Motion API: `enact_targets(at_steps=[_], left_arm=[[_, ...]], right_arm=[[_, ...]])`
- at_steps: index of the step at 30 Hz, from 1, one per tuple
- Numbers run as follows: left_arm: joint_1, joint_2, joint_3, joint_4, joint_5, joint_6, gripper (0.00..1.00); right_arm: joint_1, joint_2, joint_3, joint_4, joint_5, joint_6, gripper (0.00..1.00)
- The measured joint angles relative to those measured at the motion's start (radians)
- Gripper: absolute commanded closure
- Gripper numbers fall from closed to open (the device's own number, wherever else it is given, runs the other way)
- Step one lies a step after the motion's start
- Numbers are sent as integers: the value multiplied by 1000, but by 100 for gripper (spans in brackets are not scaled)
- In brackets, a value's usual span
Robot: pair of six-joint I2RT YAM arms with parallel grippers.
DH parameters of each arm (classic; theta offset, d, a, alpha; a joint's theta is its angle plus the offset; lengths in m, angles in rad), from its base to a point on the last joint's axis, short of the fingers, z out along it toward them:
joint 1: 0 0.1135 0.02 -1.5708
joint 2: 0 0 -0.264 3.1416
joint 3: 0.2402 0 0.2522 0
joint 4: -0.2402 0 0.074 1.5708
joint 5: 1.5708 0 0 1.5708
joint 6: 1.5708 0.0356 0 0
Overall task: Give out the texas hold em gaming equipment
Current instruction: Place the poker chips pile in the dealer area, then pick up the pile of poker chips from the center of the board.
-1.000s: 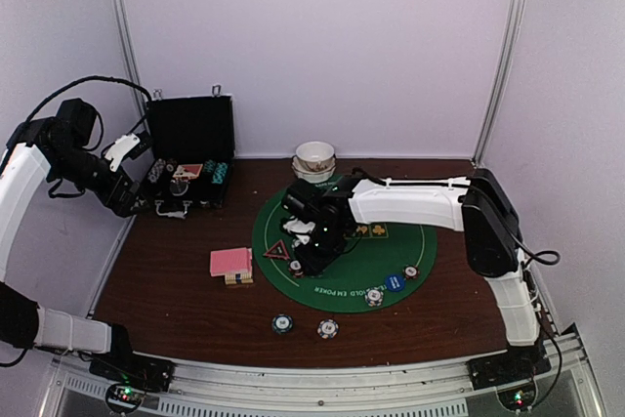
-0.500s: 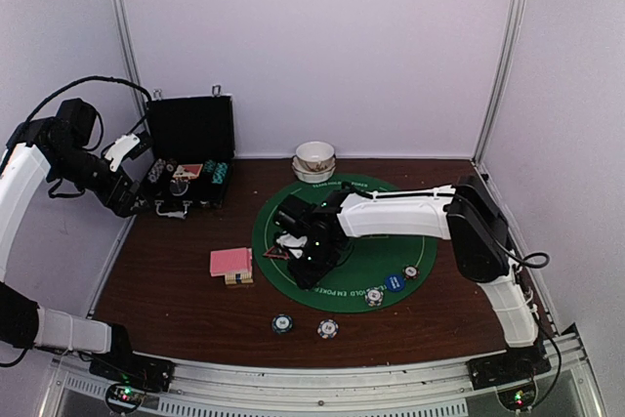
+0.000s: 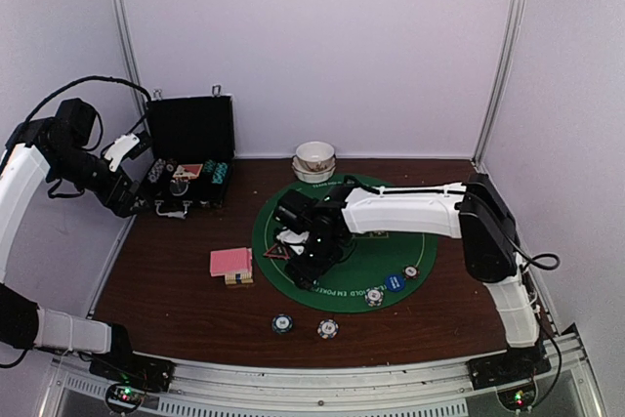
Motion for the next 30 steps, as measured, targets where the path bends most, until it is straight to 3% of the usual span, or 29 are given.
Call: enact_targets(at_steps=[10,22,30], left_arm=[[0,0,0,0,0,0,2],[0,-1,0,-2,0,1,2],[0,-1,0,-2,0,1,2]], right_arm=[[143,-94,24,-31,-17,-34,22],[206,45,97,-40,-73,-61,20],[206,58,97,-45,-74,-71,30]])
